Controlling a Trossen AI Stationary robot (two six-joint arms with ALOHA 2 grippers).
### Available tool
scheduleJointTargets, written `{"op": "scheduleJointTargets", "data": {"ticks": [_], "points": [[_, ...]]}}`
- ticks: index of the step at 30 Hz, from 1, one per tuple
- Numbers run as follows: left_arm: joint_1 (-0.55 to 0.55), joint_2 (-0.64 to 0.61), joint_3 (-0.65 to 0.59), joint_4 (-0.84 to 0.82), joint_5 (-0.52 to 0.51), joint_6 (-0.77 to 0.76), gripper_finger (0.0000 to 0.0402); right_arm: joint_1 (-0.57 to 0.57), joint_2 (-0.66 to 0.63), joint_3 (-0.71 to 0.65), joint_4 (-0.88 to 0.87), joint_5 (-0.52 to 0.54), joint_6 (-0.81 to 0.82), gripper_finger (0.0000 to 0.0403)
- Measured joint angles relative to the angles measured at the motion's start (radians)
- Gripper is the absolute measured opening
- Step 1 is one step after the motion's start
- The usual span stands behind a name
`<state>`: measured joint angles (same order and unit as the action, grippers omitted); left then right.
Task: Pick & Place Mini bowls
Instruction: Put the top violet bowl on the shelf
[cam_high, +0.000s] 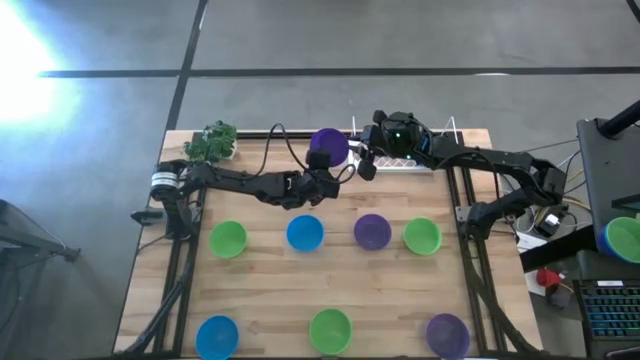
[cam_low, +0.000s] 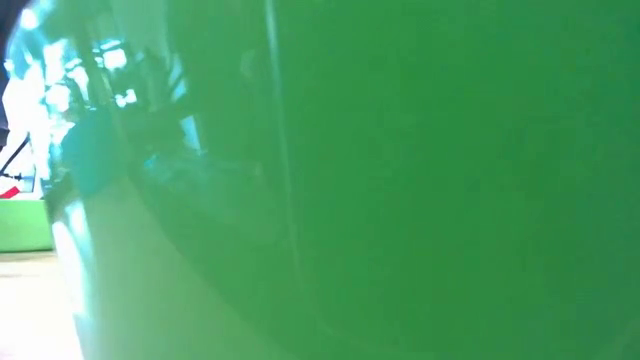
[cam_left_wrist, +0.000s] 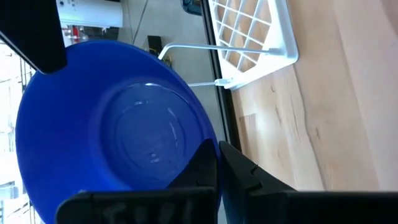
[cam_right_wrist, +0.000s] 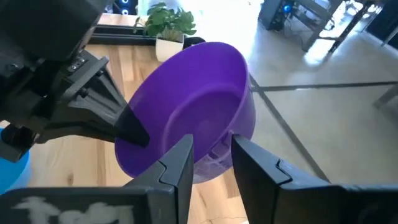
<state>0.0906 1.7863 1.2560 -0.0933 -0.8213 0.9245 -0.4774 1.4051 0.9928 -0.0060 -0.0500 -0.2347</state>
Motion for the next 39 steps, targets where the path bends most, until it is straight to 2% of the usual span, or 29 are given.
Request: {"op": "scheduleJointTargets", "data": {"ticks": [7,12,25,29,35,39], "points": [[-0.009,0.000,-0.001,0.004,-0.015,0.000,0.0000,0.000,0.016,0.000,-0.001,0.066,0.113,0.0105],[-0.014,0.000,-0.001,0.006,-0.025,0.000,0.0000,0.001,0.017,0.000,-0.003,0.074,0.150,0.0105],[-0.016,-0.001,0.029,0.008,-0.118,0.028,0.0000,0.000,0.017,0.000,0.002,0.077,0.386,0.0105],[-0.016,-0.003,0.044,0.009,-0.129,0.030,0.0000,0.000,0.017,0.000,0.034,0.081,0.421,0.0105],[-0.019,-0.003,0.057,0.006,-0.129,0.036,0.0000,0.000,0.017,-0.001,0.047,0.169,0.431,0.0105],[-0.026,-0.003,0.058,0.006,-0.125,0.036,0.0000,0.000,0.017,-0.001,0.051,0.180,0.421,0.0105]]}}
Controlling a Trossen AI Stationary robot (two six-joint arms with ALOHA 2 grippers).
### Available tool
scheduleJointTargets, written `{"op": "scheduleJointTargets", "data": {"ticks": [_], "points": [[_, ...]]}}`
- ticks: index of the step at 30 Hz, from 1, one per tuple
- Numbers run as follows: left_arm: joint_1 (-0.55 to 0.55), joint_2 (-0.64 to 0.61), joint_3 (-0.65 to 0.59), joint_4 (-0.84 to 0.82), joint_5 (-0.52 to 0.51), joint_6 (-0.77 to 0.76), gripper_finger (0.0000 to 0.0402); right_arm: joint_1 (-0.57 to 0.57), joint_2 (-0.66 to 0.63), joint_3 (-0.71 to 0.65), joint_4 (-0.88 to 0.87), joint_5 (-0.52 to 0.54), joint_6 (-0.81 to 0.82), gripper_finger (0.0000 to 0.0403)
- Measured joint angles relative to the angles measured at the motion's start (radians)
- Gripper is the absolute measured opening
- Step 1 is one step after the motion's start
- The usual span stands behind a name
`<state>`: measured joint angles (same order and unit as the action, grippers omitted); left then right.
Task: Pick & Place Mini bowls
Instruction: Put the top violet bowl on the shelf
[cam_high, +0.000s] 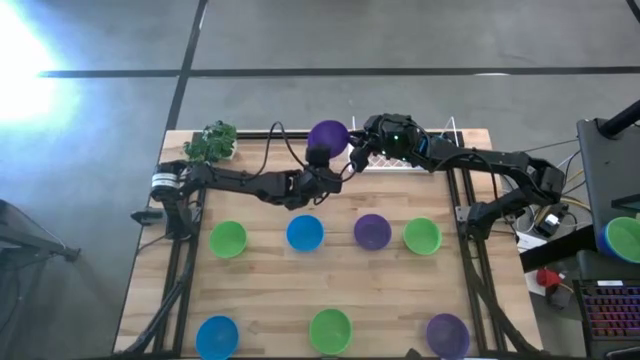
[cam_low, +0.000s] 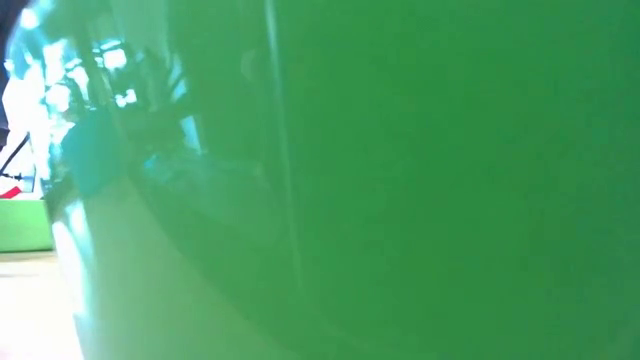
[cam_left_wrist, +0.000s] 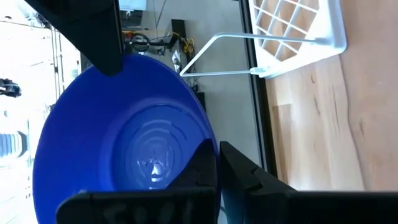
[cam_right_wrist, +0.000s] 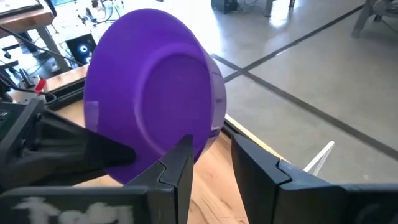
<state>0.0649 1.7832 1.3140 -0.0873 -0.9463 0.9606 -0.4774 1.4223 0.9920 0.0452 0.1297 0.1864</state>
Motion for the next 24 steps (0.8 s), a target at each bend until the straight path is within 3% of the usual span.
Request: {"op": "scheduleJointTargets", "data": {"ticks": [17,24], "points": [[-0.005,0.000,0.000,-0.067,0.106,-0.022,0.0000,-0.004,0.002,-0.002,0.015,-0.005,-0.035,0.0105],[-0.008,0.000,0.000,-0.067,0.123,-0.017,0.0000,-0.002,0.002,-0.004,0.008,-0.070,-0.094,0.0105]]}}
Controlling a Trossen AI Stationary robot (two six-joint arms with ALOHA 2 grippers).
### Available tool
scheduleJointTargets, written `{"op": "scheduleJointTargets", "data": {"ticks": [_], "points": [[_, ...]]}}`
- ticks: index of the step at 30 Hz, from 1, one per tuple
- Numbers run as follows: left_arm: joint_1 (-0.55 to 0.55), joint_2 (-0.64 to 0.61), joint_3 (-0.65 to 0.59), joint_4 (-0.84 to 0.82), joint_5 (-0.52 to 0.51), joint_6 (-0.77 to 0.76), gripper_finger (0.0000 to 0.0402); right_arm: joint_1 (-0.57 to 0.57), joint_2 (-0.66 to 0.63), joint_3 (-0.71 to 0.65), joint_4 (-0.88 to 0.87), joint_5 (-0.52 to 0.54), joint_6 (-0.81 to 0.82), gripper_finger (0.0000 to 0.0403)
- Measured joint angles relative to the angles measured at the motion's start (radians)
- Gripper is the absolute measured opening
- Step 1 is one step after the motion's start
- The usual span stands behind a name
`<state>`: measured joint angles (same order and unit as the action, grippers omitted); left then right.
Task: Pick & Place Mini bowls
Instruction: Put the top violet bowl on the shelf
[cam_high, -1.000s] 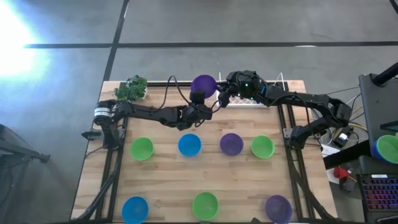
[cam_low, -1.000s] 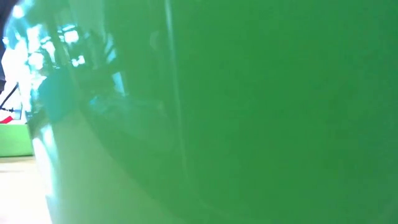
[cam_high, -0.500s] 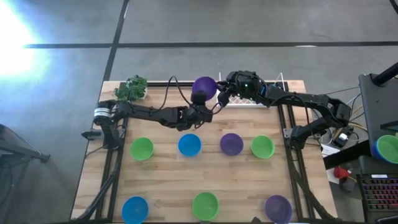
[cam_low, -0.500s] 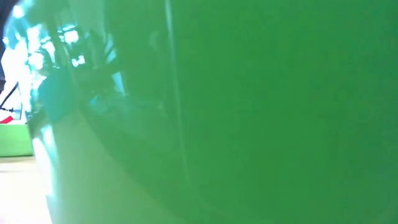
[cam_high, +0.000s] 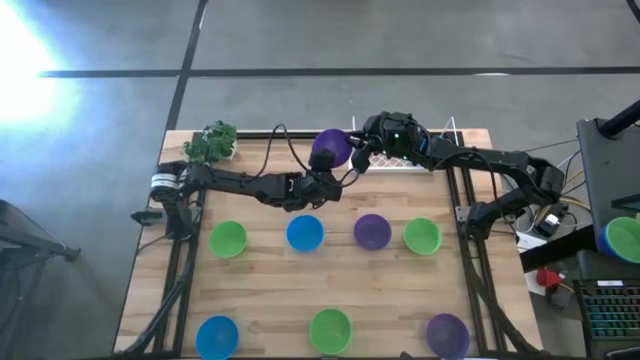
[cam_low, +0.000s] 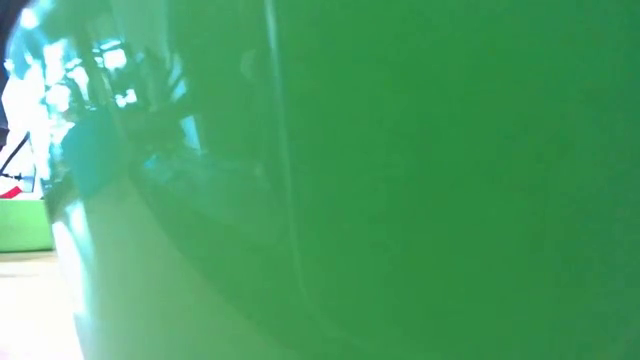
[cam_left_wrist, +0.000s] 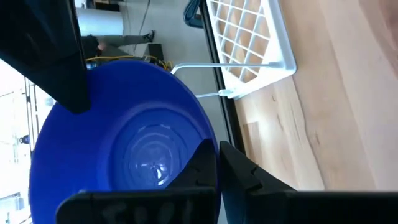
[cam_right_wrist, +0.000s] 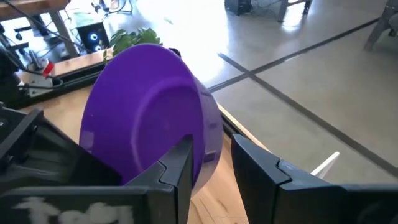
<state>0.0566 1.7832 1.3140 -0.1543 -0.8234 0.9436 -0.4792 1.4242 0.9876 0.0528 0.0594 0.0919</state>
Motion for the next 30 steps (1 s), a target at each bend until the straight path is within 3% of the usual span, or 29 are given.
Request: {"op": "scheduleJointTargets", "data": {"ticks": [12,22,26,30], "points": [[0.000,0.000,0.000,-0.002,-0.004,0.005,0.0000,0.003,0.000,0.000,0.000,-0.003,-0.051,0.0145],[-0.016,0.000,0.039,-0.012,-0.021,0.005,0.0000,0.003,0.000,-0.002,-0.003,-0.010,-0.046,0.0148],[-0.016,0.000,0.049,-0.015,-0.021,0.005,0.0000,0.004,0.000,-0.002,-0.004,-0.011,-0.043,0.0128],[-0.016,0.000,0.047,-0.020,-0.026,0.003,0.0000,0.004,0.000,-0.002,-0.011,-0.006,-0.038,0.0069]]}}
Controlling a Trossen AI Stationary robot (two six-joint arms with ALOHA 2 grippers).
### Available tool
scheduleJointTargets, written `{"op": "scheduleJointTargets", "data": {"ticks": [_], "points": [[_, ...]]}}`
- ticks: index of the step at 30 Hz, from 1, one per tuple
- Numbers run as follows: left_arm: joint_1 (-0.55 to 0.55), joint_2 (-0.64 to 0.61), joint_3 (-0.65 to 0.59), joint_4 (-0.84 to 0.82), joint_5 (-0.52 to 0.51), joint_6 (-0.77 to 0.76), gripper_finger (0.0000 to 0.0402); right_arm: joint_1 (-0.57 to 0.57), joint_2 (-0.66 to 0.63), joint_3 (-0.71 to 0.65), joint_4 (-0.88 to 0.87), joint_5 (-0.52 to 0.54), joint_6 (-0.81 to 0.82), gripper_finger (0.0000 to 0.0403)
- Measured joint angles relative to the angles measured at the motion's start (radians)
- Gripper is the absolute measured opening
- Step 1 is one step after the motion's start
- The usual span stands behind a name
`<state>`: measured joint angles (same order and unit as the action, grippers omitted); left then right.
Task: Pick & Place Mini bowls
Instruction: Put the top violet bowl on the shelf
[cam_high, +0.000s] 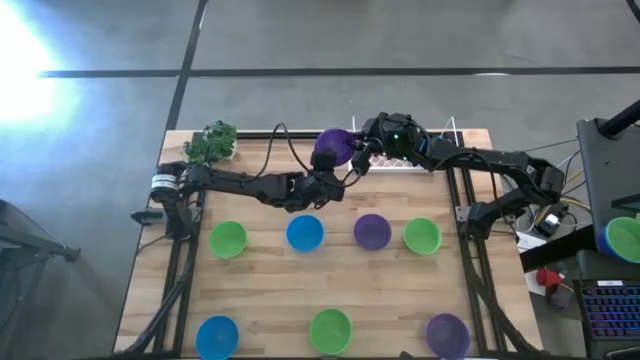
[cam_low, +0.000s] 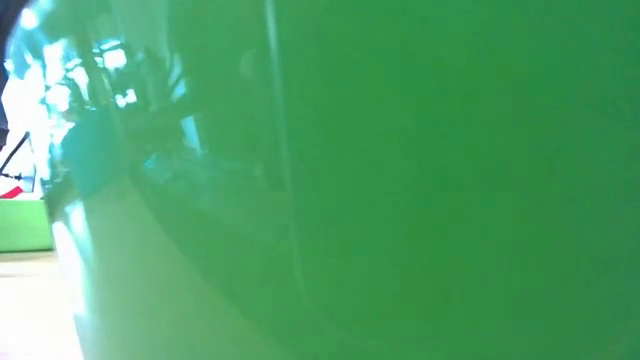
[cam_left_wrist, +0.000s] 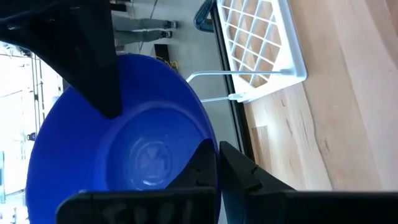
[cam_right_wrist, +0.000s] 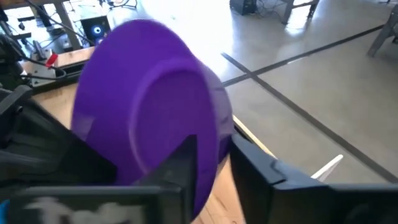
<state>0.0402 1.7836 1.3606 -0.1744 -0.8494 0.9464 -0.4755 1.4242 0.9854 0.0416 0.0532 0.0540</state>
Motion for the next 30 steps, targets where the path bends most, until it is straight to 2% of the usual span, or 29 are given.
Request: {"op": "scheduleJointTargets", "data": {"ticks": [2,4,13,21,25,30], "points": [[0.000,0.000,-0.002,0.001,0.001,-0.006,0.0000,0.000,0.001,0.000,0.001,0.007,0.003,0.0033],[-0.002,0.000,-0.002,0.002,0.003,-0.017,0.0000,0.000,0.002,0.000,0.001,0.010,0.004,0.0018],[-0.001,0.000,0.002,0.000,0.003,-0.040,0.0007,0.000,0.002,0.000,-0.001,0.007,0.006,0.0010],[-0.001,0.000,0.004,0.007,0.002,-0.061,0.0070,-0.002,0.002,0.000,-0.008,0.006,-0.006,0.0008],[-0.002,-0.001,0.004,0.001,-0.005,-0.068,0.0083,-0.005,-0.001,0.000,-0.025,0.074,-0.018,0.0008],[-0.007,-0.004,0.004,-0.004,-0.029,-0.071,0.0084,-0.036,-0.013,0.051,-0.161,0.115,-0.036,0.0008]]}}
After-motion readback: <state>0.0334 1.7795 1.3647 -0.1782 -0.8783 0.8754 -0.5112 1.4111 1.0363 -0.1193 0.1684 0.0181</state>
